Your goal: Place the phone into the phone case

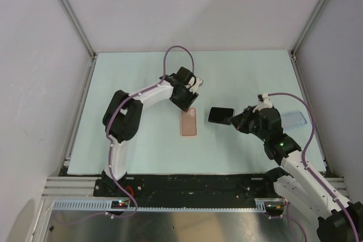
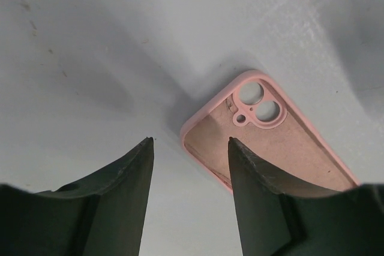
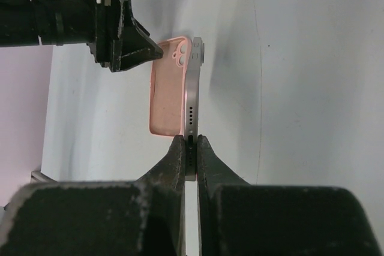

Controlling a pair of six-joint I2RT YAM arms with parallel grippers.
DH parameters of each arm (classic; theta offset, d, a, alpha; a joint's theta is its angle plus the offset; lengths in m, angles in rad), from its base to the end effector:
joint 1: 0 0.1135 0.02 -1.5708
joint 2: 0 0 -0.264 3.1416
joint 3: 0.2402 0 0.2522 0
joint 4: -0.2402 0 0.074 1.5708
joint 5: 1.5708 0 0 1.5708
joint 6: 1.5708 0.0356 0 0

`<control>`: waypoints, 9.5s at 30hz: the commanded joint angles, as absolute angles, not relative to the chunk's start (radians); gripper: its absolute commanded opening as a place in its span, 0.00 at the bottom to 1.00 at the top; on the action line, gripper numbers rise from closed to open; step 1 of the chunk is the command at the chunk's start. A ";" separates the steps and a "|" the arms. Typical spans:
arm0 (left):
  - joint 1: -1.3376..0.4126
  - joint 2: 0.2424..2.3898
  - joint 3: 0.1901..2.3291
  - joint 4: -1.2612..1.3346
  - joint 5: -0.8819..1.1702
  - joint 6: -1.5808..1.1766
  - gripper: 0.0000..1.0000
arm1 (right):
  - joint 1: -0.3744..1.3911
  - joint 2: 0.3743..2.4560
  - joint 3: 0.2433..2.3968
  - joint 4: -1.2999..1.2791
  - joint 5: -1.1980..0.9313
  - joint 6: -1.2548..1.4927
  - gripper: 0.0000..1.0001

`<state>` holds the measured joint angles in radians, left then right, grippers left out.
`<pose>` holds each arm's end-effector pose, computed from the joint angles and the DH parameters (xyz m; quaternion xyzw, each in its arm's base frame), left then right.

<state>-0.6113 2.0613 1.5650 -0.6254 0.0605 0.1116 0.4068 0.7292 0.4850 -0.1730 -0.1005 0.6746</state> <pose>0.3557 -0.2519 0.1838 0.3509 0.9091 -0.0836 0.2084 0.1596 0.0727 0.2441 0.0846 0.8333 0.3165 0.4453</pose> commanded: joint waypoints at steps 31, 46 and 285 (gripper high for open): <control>-0.548 1.857 1.305 -0.583 -0.215 -0.710 0.00 | 0.392 0.851 0.494 0.071 -0.239 0.827 0.00; -0.775 1.597 0.893 -0.531 -0.269 -1.533 0.00 | 0.469 1.028 0.435 0.313 -0.284 0.983 0.00; -0.791 1.607 0.902 -0.238 0.012 -0.778 0.38 | 0.838 1.292 0.733 -0.238 0.226 0.624 0.33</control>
<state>-0.7876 1.6424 0.8738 -0.2672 0.0002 -0.8024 0.8730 1.3815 0.6922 -0.2966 0.2909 0.6727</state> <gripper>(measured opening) 0.368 0.288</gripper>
